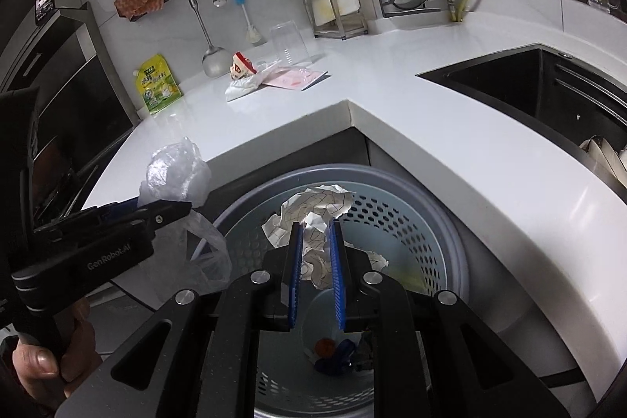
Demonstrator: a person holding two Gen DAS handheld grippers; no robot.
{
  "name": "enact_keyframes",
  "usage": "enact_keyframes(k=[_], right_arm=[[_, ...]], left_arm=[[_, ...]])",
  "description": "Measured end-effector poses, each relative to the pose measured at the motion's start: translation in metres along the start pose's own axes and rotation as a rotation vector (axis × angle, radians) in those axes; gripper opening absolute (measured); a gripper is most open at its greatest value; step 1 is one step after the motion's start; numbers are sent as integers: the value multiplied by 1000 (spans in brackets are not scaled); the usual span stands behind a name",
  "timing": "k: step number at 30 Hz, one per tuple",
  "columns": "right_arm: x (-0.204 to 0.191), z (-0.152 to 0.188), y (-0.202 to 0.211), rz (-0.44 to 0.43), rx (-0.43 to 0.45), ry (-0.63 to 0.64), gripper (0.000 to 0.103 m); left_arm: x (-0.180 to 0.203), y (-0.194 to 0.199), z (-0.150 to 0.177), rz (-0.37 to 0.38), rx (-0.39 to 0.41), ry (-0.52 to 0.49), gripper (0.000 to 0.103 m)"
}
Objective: Collect trash
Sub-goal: 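Carry the bag and tissue over the bin and open both tools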
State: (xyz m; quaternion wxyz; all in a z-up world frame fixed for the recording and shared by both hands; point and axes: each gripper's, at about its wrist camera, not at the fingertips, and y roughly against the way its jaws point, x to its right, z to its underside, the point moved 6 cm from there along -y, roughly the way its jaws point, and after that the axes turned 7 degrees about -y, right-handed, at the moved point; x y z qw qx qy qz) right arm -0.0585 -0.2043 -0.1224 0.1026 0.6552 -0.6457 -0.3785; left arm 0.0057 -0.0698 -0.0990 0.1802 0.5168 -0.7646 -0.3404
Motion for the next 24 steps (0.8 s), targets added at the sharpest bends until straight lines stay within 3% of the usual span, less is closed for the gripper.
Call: enact_keyframes(k=[24], right_arm=[[3,23,-16,1,-89,-5,14]], left_arm=[[5,-21,17,38,-75,-10,37]])
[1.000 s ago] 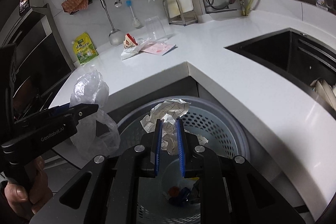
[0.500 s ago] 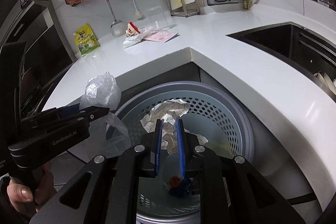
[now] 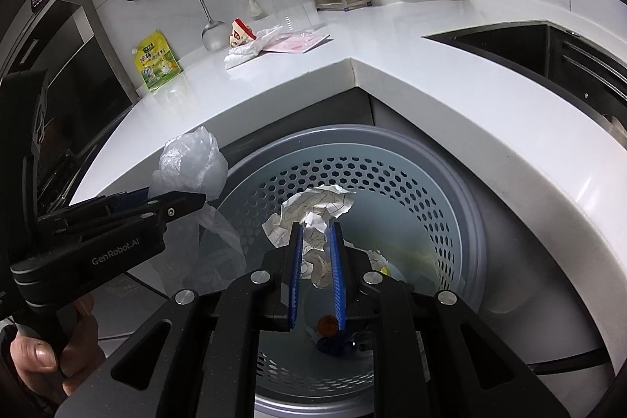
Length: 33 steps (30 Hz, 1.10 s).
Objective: Collect trash
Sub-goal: 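Carry the bag and tissue over the bin and open both tools, then move both tools back to the counter toward the wrapper and cup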
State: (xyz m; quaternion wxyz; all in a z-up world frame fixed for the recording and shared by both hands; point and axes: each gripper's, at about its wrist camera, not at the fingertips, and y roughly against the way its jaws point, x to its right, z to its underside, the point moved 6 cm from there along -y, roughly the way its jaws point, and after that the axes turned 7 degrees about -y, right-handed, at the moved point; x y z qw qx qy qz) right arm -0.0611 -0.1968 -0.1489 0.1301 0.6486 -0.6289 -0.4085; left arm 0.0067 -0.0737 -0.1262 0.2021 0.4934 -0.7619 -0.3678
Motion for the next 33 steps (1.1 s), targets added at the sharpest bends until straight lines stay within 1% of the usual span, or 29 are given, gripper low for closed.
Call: enact_keyframes(k=[9,11,12,13,14,15,16,17,20,27,33], right_arm=[[3,0,-4,5,-7,-10,14],[3,0,-4,7,-5,-10,15],[3,0,-4,8,-5,-11,16],[4,-1,-3,12,-1,-13,22],[5,-1,-2,16,6,-17,31],[5,-1,-1,15,13,-22,35],[6,-1,0,15,17,-25,41],[6,-2,1,16,24,-28,44],[7,-4,4,15,33,-36,50],[5,-5,7,10,43,-37,56],[2,-8,13,8,61,-39,60]], left_arm=[[-3,-2,2,-6,-5,6,39],[-4,-2,2,-7,-5,8,44],[-5,-2,2,-7,-4,10,46],[-5,-2,2,-6,-3,13,51],[-6,-1,2,-5,-1,18,54],[-7,-1,2,-5,1,21,56],[-8,-1,2,-7,2,23,61],[-10,0,2,-8,5,27,67],[-13,2,1,-10,15,41,74],[-18,4,-1,-15,20,56,82],[-25,12,-3,-21,39,74,87]])
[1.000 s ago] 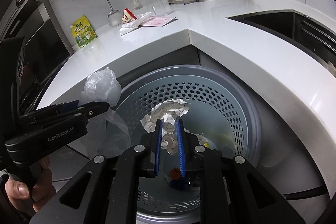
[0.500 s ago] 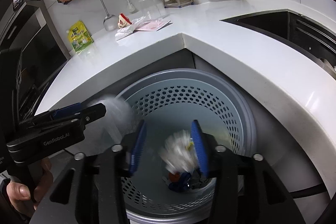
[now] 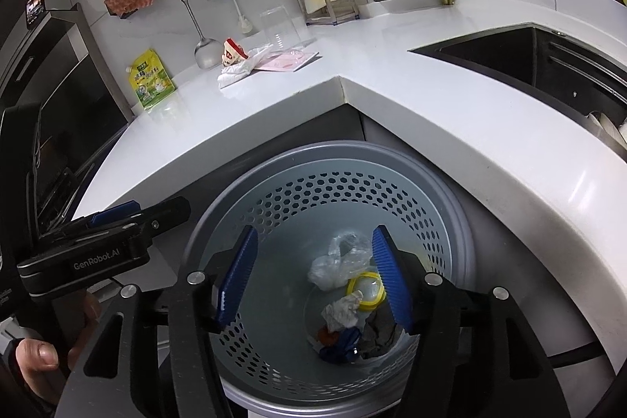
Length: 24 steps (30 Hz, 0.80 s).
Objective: Collect trash
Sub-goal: 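Move both tools back to the counter toward the wrapper and cup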
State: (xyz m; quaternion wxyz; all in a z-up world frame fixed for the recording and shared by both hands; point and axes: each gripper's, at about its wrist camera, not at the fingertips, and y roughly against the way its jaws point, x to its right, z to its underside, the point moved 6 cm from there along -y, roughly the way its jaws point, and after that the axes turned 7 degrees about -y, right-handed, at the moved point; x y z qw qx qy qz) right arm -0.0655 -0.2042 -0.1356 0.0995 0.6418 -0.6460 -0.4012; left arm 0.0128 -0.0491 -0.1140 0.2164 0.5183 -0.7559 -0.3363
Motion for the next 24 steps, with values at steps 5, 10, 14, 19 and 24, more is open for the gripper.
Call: enact_keyframes(k=[5,10,14,19,24], right_arm=[[-6,-5,9,-10,26,6,64],[-14,-11,13,-27,43,16,66],[-21,-21,9,-42,44,29,67],[-32,-43,-1,-62,53,67,67],[-40,-74,-14,-82,70,95,68]], left_arm=[[-6,10,-4,-2,21,14,92],[-17,20,-11,-8,46,34,95],[-29,26,-21,-32,77,56,96],[-48,25,-42,-76,113,76,96],[-65,17,-68,-104,143,95,96]])
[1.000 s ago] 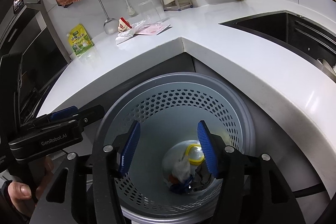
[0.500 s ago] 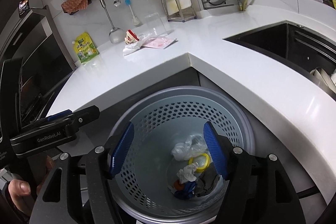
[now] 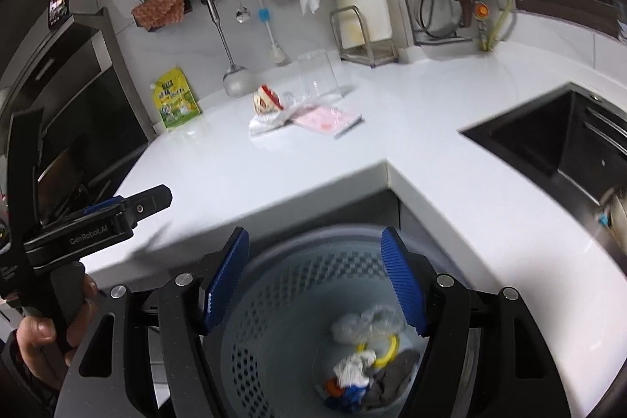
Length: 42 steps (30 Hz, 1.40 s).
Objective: Collect trash
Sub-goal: 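Move both tools back to the counter toward the wrapper and cup, then grasp the clear plastic cup with the right tool while the left tool grasps the snack wrapper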
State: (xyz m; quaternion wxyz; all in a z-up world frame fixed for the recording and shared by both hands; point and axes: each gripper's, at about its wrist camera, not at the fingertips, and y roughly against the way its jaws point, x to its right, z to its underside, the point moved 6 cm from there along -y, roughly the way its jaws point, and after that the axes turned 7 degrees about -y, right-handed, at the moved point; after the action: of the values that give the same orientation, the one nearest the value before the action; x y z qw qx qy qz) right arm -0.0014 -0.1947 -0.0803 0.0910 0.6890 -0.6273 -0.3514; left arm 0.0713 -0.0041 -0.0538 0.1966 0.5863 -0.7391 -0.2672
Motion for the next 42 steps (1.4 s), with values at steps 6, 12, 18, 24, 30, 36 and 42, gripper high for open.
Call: enact_keyframes(k=[6,12,18,24,30,36,42], right_arm=[[1,-46,-23,-9,24,32,69],[0,-87,-55,-21,24,78,71],[1,-129,-99,-47,13,83,71],[5,-160,-147,-64,-28,75,71],[3,-180,-191,-58,-75,100,71],[-3,-198,-228,-71,-113,116,74],[-10,-210,-256,-82,-143,132,74]], left_arm=[[-11,-17,-40,-29,51,24,97],[-13,-42,-75,-71,82,44,97],[-19,-68,-94,-102,81,64,97],[-25,-92,-106,-134,72,74,97],[-32,-113,-113,-140,55,108,97],[-32,-126,-116,-149,45,99,97],[-31,-135,-117,-145,30,94,97]])
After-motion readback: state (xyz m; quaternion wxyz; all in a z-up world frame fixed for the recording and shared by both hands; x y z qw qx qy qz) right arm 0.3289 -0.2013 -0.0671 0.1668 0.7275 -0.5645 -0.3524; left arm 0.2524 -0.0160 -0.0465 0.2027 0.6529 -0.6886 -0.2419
